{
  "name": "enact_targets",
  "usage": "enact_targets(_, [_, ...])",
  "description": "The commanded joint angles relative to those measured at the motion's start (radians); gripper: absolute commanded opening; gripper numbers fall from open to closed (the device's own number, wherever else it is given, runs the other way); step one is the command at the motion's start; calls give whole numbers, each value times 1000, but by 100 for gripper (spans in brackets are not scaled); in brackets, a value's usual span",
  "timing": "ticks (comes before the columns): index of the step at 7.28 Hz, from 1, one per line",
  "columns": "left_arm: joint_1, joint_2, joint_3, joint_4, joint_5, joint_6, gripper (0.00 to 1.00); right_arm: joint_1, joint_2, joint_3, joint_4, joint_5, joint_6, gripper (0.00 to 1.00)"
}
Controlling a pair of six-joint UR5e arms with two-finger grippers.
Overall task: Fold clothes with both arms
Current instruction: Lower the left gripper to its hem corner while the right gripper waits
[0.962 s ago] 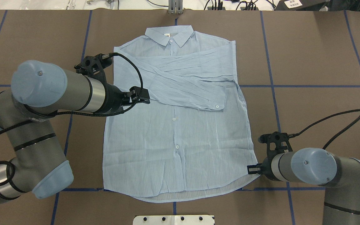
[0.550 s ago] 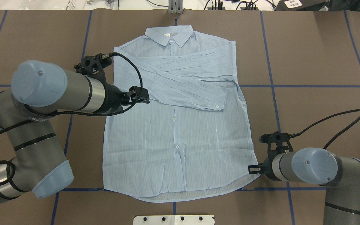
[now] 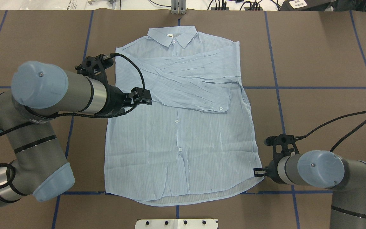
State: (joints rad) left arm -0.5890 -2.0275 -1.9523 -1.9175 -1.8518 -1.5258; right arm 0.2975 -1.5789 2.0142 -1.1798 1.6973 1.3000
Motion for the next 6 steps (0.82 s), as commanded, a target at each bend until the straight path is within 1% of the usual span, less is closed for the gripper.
enact_targets(1, [-2,1,1,0,0,0,100,2,10,35,-27,8,1,0])
enact_targets(2, [-2,1,9,0,0,1,100,3,13,75,-58,7,1,0])
enact_targets(3, [-3,3,12,0,0,1,100,5,13,95,-58,5,4,0])
enact_targets(4, [6,51,13,-5,-1,1,100,3,14,97,-58,-4,18,0])
enact_targets(5, [24,123,-3,-15,11,7,100,3,14,94,-54,-1,22,0])
enact_targets(6, [76,163,-35,-6,37,9,100,3,16,95,-47,-1,22,0])
